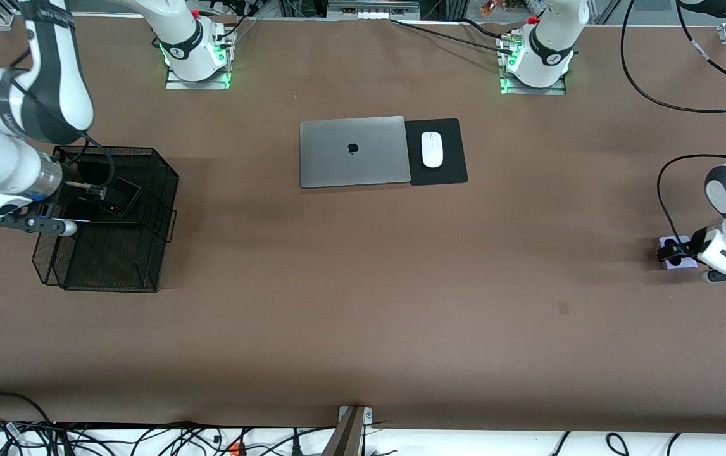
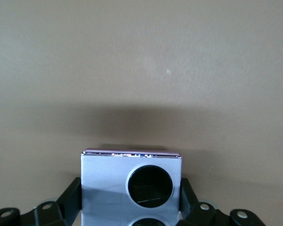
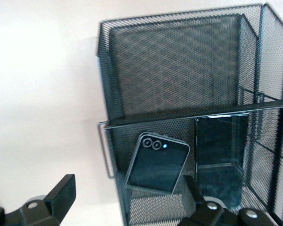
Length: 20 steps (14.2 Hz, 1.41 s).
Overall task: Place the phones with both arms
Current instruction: 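Lower the black flip phone into the basket and open the right gripper, then carry the lavender phone with the left gripper toward the laptop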
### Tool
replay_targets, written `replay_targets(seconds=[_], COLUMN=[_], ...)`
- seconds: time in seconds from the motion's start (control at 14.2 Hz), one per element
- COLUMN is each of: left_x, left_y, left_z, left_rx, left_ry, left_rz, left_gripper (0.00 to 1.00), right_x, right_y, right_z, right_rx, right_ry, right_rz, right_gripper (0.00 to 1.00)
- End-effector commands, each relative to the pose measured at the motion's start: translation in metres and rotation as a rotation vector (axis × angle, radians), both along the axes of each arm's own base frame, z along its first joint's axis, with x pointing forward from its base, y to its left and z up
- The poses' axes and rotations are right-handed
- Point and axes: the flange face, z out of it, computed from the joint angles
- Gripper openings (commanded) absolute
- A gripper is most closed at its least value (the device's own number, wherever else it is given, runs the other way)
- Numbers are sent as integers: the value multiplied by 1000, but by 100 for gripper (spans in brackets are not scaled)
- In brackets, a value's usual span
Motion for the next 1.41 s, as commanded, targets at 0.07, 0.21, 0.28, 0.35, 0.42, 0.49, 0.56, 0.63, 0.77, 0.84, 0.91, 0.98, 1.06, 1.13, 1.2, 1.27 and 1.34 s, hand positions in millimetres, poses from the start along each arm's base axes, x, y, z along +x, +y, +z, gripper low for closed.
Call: replay_targets(seconds=[0.07,0.21,0.28,0.35,0.42,0.49,0.56,0.63,0.77,0.84,0.91,0.98,1.06,1.13,1.2,1.27,1.34], left_x=[27,43,57,64,73,82,87,92,97,98,99,97,95,92,89,86,79], left_y=[-26,-52,-68,-83,-100,-128,-150,-176,-231,-256,-274,-303,-330,-356,-386,-416,-451], left_z=[38,61,74,85,92,98,101,103,99,97,96,95,87,83,77,73,63], left_rx=[17,30,39,44,47,45,44,43,49,72,88,90,89,88,87,84,80], left_ry=[3,-34,-62,-81,-97,-99,-89,-85,-85,-85,-86,-80,-72,-72,-76,-82,-75], left_rz=[-44,-77,-95,-104,-107,-107,-101,-94,-84,-83,-73,-68,-60,-45,-22,-10,5], left_gripper=[30,30,30,30,30,30,30,30,30,30,30,30,30,30,30,30,30], right_x=[34,49,55,61,64,64,64,64,63,62,62,62,62,62,62,62,62], right_y=[29,46,50,53,54,52,54,53,52,52,52,52,52,52,52,52,52], right_z=[44,51,54,53,50,51,51,52,53,52,52,52,52,52,52,52,52], right_rx=[38,27,22,13,8,14,26,29,33,32,32,32,33,33,33,33,34], right_ry=[43,66,66,56,52,50,49,49,50,57,58,58,60,58,58,58,60], right_rz=[-15,-3,2,9,10,10,9,7,5,7,7,7,8,10,10,10,16], right_gripper=[99,99,99,99,99,99,99,99,99,99,99,99,99,99,99,99,99])
